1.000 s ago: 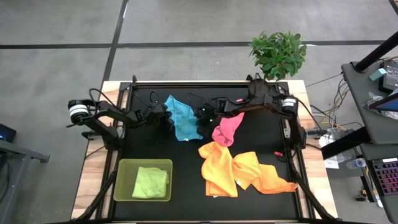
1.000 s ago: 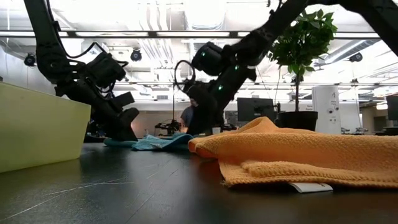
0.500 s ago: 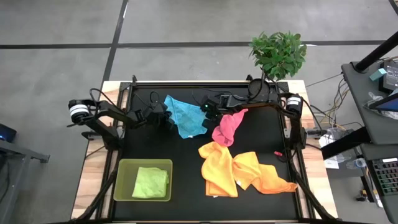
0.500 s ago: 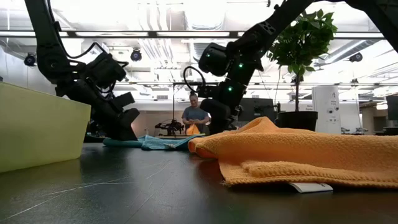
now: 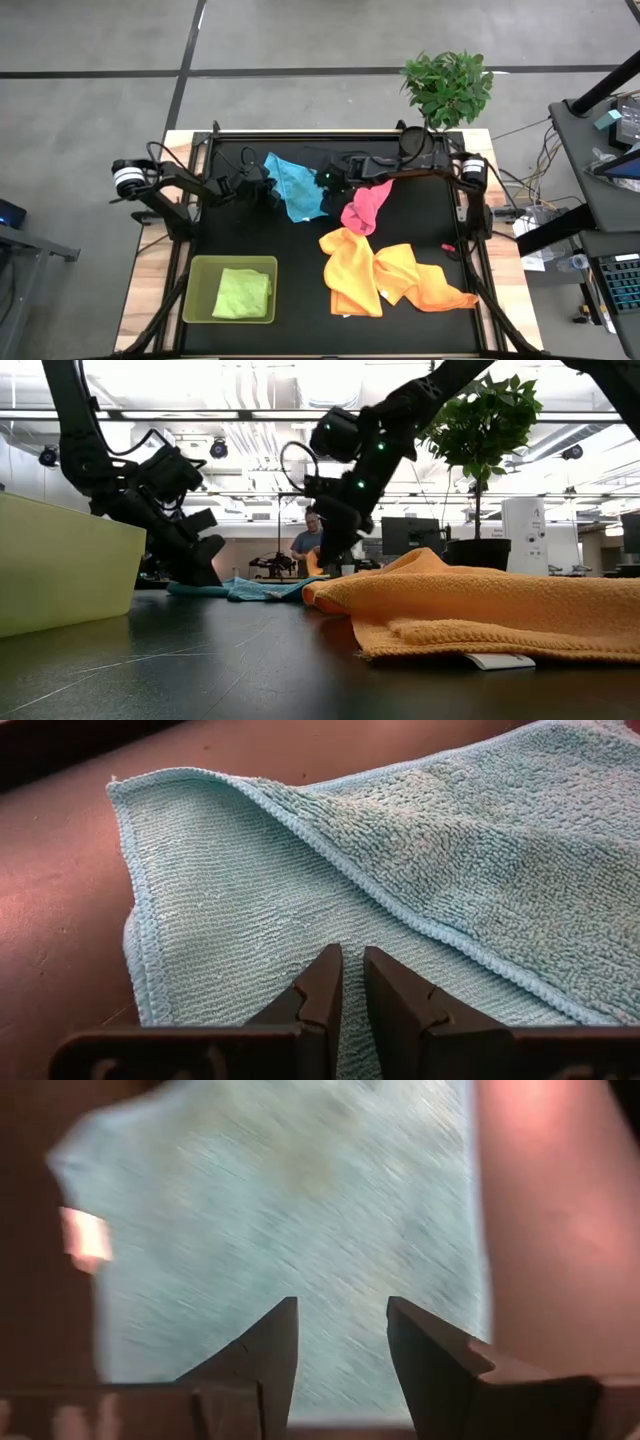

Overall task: Fold microfiber towels
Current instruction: Fold the blue microfiber towel

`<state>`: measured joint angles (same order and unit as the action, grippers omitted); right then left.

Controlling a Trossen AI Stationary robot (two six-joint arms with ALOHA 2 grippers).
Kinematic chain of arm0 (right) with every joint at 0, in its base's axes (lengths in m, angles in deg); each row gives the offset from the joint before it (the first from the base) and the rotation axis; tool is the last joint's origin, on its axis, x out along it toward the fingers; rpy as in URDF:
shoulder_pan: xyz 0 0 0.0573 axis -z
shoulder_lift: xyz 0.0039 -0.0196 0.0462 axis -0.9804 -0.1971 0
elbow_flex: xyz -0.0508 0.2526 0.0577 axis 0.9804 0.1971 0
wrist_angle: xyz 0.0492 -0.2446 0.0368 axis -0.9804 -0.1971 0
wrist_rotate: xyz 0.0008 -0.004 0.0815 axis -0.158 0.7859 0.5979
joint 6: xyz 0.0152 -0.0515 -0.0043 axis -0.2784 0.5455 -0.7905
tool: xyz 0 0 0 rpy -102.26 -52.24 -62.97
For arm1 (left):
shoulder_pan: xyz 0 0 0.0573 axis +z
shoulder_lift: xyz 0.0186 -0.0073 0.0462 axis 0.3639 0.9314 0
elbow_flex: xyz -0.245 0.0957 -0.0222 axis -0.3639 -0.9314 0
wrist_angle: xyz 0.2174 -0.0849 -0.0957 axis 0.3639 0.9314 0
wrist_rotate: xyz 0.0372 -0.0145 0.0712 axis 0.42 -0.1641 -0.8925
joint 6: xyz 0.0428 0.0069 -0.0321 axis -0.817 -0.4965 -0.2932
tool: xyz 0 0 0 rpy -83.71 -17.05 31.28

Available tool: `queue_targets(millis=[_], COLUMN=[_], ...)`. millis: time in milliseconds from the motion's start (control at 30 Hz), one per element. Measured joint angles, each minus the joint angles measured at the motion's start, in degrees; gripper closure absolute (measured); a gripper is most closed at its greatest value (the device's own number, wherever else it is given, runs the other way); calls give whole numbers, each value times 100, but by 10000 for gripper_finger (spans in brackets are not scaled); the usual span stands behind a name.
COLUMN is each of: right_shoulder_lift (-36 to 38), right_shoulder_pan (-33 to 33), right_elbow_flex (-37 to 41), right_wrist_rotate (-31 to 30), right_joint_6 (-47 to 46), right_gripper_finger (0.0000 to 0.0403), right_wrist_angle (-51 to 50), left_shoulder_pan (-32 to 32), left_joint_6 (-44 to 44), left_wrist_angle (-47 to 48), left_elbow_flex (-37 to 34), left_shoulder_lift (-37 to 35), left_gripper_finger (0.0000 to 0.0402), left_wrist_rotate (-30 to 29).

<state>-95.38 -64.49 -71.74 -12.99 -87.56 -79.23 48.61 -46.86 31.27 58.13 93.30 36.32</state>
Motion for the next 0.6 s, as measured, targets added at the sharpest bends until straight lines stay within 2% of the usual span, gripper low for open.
queue_targets(millis=[200,367,600], right_shoulder_lift=[-114,-520,-953], right_shoulder_pan=[-606,-1012,-1085], right_elbow_flex=[9,11,-56], right_wrist_rotate=[257,283,239], right_joint_6=[148,172,-324], right_gripper_finger=[255,255,255], right_wrist_angle=[1041,1922,2584], left_shoulder_pan=[0,0,0], left_joint_6=[-14,-14,-8], left_wrist_angle=[-84,-86,-88], left_elbow_flex=[-1,-1,-1], left_shoulder_lift=[2,2,2], left_gripper_finger=[369,369,369], left_wrist_rotate=[-3,-1,4])
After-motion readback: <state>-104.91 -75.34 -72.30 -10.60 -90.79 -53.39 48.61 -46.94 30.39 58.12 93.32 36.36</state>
